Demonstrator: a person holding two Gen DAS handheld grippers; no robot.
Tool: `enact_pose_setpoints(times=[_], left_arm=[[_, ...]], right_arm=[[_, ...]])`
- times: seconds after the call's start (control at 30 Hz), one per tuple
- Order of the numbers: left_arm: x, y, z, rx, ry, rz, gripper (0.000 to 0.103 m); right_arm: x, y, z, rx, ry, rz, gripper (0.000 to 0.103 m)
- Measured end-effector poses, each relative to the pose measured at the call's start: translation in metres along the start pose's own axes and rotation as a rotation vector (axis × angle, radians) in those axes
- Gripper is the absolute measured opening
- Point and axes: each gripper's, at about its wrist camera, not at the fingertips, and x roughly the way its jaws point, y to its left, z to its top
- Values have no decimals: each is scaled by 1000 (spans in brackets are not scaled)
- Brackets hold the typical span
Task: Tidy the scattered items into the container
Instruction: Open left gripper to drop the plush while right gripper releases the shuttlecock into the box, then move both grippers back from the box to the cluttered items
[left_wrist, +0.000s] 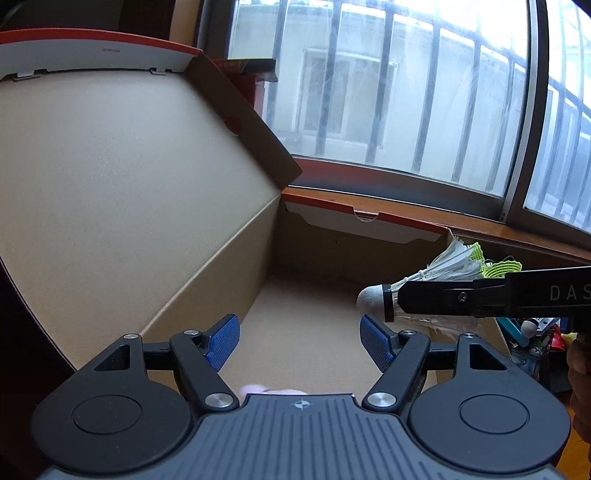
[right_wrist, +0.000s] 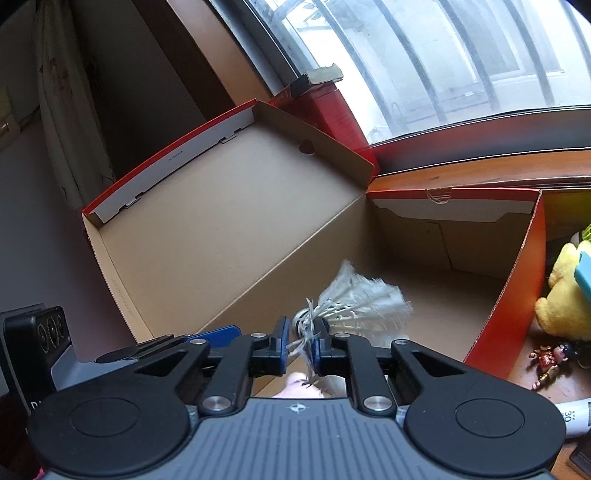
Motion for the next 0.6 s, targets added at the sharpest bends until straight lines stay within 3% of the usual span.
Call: enact_pose_setpoints(times=[0.07,0.17,0.6], left_arm=[[1,0,0,2,2,-4,73],[2,-1,0,7,2,-4,77],[-2,-10,-3,41,0,-38,90]], right_arm=[[1,0,0,4,1,-7,31],[0,-1,1,8,-4,-16,39],[-20,-6,-8,30,-36,-70,49]])
